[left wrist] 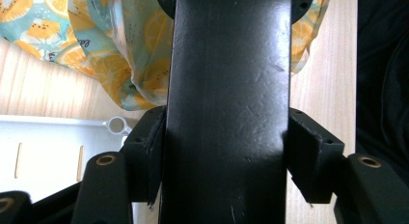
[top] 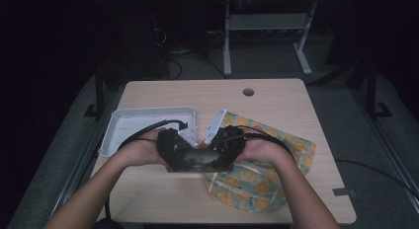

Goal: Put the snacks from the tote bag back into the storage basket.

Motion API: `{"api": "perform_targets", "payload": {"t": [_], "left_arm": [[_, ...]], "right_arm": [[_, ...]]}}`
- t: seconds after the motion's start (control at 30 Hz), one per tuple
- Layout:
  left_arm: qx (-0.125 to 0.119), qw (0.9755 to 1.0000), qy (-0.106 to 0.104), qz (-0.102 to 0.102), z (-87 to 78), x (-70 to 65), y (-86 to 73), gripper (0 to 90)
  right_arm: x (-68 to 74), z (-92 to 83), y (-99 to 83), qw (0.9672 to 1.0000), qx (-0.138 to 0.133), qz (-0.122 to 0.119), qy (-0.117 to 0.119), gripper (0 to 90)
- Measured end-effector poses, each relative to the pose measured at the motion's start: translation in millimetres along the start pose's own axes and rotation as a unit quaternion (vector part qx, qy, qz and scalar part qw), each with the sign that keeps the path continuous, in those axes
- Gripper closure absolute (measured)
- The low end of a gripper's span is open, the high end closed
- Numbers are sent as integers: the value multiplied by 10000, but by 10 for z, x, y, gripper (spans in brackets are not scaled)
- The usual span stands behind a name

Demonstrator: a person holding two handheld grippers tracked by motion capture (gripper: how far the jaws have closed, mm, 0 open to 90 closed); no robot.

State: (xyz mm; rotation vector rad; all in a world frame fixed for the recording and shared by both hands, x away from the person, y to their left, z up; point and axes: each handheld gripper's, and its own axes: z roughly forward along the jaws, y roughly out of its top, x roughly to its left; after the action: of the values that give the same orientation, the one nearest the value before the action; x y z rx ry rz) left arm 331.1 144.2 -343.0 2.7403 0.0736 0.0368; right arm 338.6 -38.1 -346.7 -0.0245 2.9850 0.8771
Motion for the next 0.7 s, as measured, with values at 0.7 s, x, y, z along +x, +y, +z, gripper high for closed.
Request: {"api": "perform_targets", "payload": {"t": [0.7], "left_arm": [[3,9997,-10,231,5,-18,4,433]], "right_arm": [[18,4,-22,10000,-71,33,-7,358]]}}
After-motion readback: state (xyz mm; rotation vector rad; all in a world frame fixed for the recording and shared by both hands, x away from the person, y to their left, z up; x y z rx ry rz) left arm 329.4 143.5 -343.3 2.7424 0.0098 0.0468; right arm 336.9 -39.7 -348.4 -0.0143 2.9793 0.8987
